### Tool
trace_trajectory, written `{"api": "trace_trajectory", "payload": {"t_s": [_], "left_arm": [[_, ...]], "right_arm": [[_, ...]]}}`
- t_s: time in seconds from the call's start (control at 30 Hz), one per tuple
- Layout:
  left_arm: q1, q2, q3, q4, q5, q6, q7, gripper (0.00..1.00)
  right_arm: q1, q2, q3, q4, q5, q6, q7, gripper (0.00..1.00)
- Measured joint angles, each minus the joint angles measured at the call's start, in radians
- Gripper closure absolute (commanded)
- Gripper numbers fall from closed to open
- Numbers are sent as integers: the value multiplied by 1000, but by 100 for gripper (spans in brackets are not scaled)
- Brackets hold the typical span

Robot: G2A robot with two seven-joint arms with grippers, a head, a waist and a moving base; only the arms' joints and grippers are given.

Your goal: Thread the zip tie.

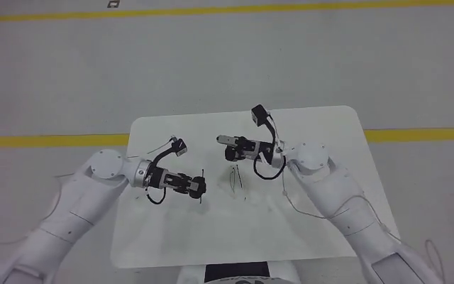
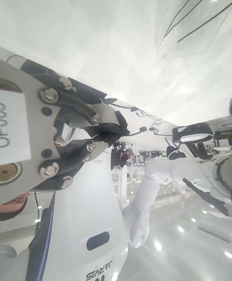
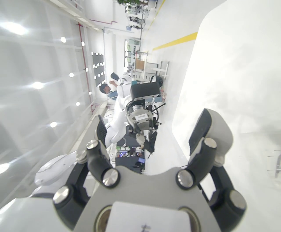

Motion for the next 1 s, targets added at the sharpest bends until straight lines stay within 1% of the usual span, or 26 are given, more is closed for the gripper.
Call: {"api": "trace_trajectory", "payload": {"t_s": [0.07,0.17,0.27,0.33,0.37,0.53,0.63,0.9,1.0], "left_arm": [[-4,-4,5,3,-22,0,-12,100],[-8,-6,14,6,-26,0,-11,100],[-9,-8,23,-5,-29,0,-11,100],[-10,-6,31,-7,-15,0,-11,100],[-11,-6,34,-7,-4,0,-11,100],[-11,-5,34,-6,-5,0,-11,100],[-11,-5,34,-6,-5,0,-11,100],[-11,-5,34,-6,-5,0,-11,100],[-11,-5,34,-6,-5,0,-11,100]], "right_arm": [[10,-3,-7,16,43,-16,41,0],[25,-10,-26,39,87,-24,83,0],[42,-17,-47,66,110,-25,101,0],[49,-20,-55,76,107,-32,99,0],[51,-20,-56,77,105,-34,98,0],[49,-20,-56,76,103,-34,95,0],[32,-19,-61,63,96,-31,80,0],[28,-22,-79,54,122,-45,137,0],[28,-22,-79,54,124,-47,140,0]]}}
